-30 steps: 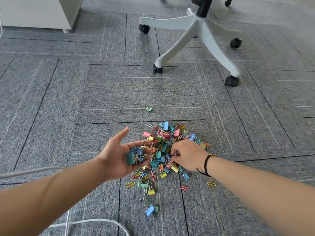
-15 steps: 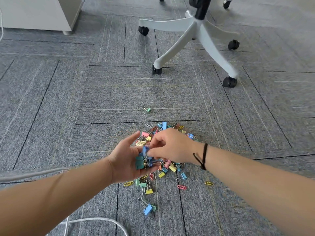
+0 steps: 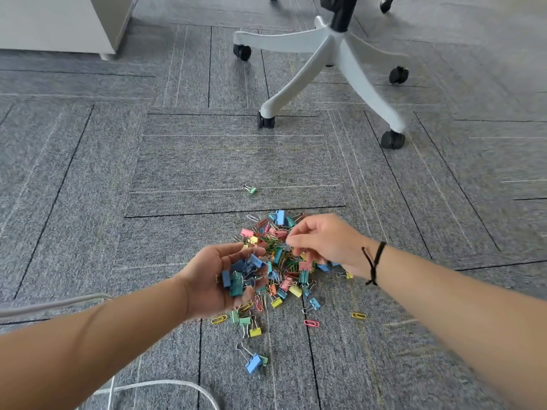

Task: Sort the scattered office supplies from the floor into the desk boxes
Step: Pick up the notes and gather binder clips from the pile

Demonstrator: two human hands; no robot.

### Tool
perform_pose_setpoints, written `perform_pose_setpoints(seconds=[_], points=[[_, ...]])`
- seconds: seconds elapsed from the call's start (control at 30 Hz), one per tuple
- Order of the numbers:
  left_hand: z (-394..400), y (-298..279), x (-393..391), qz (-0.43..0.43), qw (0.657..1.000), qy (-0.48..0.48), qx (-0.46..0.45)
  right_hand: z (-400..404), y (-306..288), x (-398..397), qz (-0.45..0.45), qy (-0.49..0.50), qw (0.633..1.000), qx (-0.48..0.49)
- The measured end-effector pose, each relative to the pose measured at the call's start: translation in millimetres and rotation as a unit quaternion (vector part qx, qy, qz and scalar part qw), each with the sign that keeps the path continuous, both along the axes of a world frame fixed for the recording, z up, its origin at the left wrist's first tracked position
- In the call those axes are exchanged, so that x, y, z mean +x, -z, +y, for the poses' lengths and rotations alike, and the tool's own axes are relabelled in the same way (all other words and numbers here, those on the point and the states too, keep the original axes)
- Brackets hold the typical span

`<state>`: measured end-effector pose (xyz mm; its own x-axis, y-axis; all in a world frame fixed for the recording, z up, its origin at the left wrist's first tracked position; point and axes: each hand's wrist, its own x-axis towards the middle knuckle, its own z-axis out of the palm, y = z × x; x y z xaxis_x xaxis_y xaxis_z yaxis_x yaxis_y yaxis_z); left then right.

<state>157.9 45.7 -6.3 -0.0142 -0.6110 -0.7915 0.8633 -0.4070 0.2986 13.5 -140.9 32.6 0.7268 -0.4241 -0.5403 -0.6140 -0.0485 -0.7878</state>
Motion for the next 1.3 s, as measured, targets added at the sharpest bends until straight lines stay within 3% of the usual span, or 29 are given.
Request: perform_pose_setpoints(seconds=[0.27,0.33,0.47,0.57,0.8,1.3], points=[[0,-4,3,0.008,1.000,-0.009,-0.010,-55,28,-33,0.070,0.207,0.969,-0.115],[-3,-6,3,0.002,1.000,-0.007,-0.016,-62,31,-39,0.089,0.169,0.967,-0.171],[-9,-6,0,-0.009,1.000,0.002,-0.011,-62,37,-50,0.181,-0.062,0.933,-0.303],[-11,-1,0,-0.014,1.000,0.016,-0.012,-57,41,-55,0.179,-0.087,0.933,-0.300],[-20,0,-8,-0.003,1.000,0.013,0.005,-51,43,-40,0.154,-0.008,0.942,-0.297],[-16,-9,-11,0.036,0.999,0.029,0.004,-46,39,-35,0.158,0.025,0.956,-0.248]])
